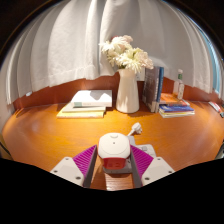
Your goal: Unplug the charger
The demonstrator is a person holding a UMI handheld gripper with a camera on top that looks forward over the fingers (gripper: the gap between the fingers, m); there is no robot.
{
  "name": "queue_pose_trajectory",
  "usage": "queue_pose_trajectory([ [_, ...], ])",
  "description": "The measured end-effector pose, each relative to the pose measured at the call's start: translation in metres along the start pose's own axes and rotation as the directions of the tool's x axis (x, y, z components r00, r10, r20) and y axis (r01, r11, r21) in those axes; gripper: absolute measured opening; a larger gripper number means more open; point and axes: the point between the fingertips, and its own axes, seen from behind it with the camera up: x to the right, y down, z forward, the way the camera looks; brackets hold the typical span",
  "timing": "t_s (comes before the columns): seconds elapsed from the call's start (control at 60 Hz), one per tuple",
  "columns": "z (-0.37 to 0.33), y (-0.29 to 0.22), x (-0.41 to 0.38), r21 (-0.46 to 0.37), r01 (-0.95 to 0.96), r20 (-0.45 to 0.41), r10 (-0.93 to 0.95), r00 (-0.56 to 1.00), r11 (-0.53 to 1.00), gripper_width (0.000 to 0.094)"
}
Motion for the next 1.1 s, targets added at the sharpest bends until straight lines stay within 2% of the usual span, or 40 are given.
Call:
queue_pose_trajectory([
  [0.033, 0.003, 0.0, 0.0, -0.014, -0.004, -0.002, 0.004, 1.0, 1.0, 0.0493],
  [0.217, 0.001, 0.001, 0.002, 0.002, -0.019, 0.016, 0.019, 1.0, 1.0, 0.0403],
  [0.317, 0.01, 0.001, 0.002, -0.08, -0.009, 0.022, 0.011, 1.0, 0.997, 0.0363],
  [0.367, 0.004, -0.015, -0.001, -0.108, 0.023, 0.039, -0.019, 0.999, 0.994, 0.0339],
  [0.383, -0.003, -0.029, -0.001, -0.085, 0.041, 0.045, -0.038, 0.998, 0.995, 0.0342],
  [0.467, -0.048, -0.171, 0.023, 0.194, -0.015, 0.03, 0.009, 1.0, 0.981, 0.0337],
  [0.517, -0.073, -0.246, 0.053, 0.321, 0.001, -0.01, 0.003, 1.0, 0.947, 0.0337],
  [0.583, -0.11, -0.297, 0.098, 0.397, 0.073, -0.098, -0.037, 0.994, 0.915, 0.0335],
  [0.667, -0.119, -0.323, 0.151, 0.428, 0.121, -0.157, -0.058, 0.986, 0.896, 0.0339],
  [0.75, -0.096, -0.288, 0.198, 0.362, 0.098, -0.155, -0.044, 0.987, 0.927, 0.0336],
  [0.833, -0.056, -0.212, 0.242, 0.215, 0.091, -0.168, -0.055, 0.984, 0.972, 0.0336],
  [0.933, -0.018, -0.126, 0.263, 0.044, 0.085, -0.134, -0.078, 0.988, 0.995, 0.0338],
  [0.95, -0.015, -0.116, 0.264, 0.018, 0.084, -0.126, -0.082, 0.989, 0.996, 0.0365],
  [1.1, 0.016, -0.044, 0.271, -0.08, 0.043, -0.088, -0.05, 0.995, 0.996, 0.0377],
])
